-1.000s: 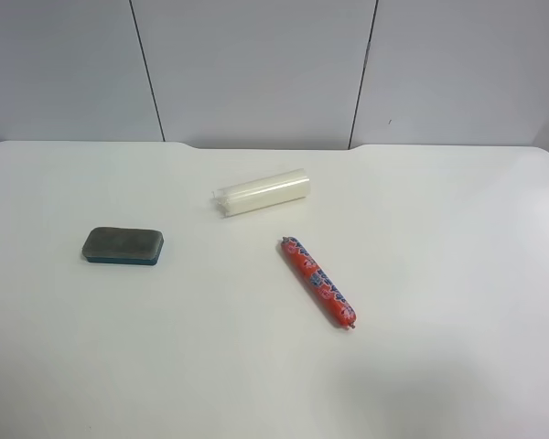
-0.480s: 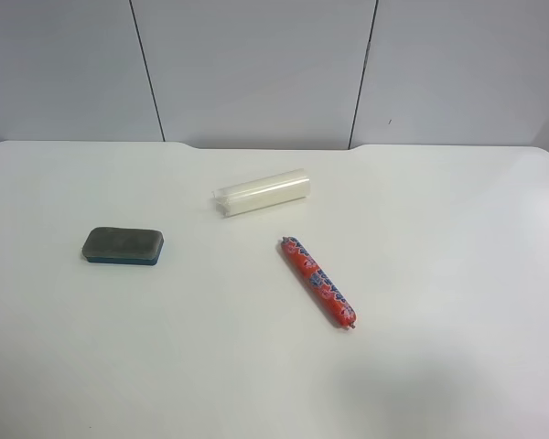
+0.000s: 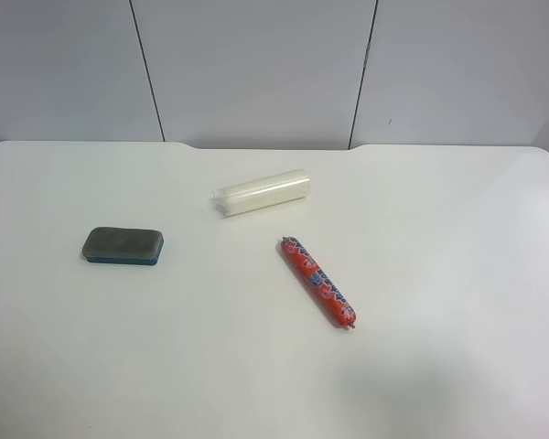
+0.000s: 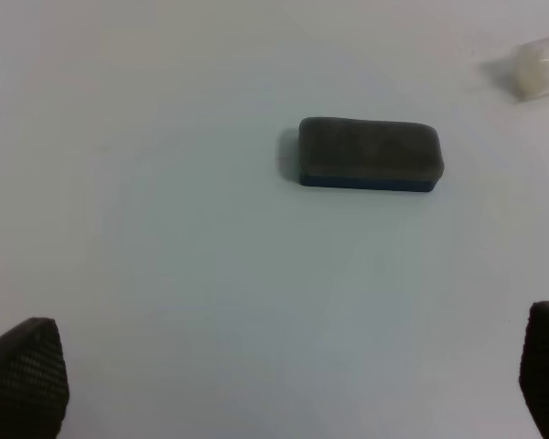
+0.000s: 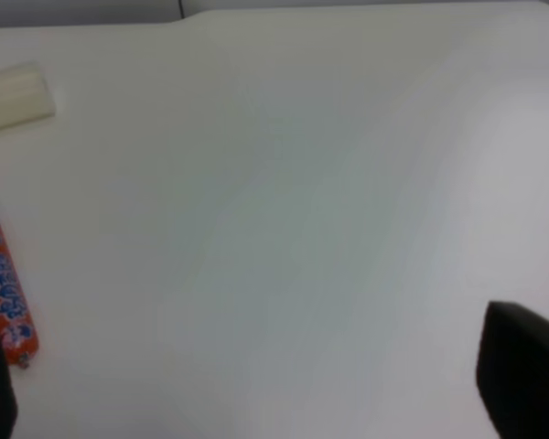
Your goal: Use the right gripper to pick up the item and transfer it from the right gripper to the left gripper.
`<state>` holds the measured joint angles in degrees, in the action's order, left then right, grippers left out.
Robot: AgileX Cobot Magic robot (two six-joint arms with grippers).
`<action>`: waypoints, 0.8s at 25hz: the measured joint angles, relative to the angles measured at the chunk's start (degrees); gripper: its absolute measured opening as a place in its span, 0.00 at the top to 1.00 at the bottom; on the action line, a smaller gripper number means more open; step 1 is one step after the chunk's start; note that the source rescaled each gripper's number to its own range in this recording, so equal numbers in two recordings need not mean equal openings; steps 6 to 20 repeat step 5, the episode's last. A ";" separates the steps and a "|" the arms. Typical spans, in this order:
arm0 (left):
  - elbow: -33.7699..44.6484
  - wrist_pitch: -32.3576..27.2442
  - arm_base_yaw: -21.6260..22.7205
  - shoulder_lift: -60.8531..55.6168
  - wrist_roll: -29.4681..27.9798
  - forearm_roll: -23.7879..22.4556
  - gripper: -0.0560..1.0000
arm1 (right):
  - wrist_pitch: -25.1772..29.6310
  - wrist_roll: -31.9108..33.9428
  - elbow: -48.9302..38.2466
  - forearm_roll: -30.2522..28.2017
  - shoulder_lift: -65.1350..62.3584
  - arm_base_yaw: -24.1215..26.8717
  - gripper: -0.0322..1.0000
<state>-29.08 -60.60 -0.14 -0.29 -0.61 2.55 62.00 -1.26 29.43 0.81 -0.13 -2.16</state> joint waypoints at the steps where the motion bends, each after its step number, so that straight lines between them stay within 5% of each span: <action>1: 0.00 0.00 0.00 0.00 0.00 0.00 0.00 | 0.00 0.00 0.00 0.00 0.00 0.00 0.01; 20: 0.00 0.00 0.00 0.00 0.00 0.00 0.00 | 0.00 0.00 0.00 0.00 0.00 0.00 0.01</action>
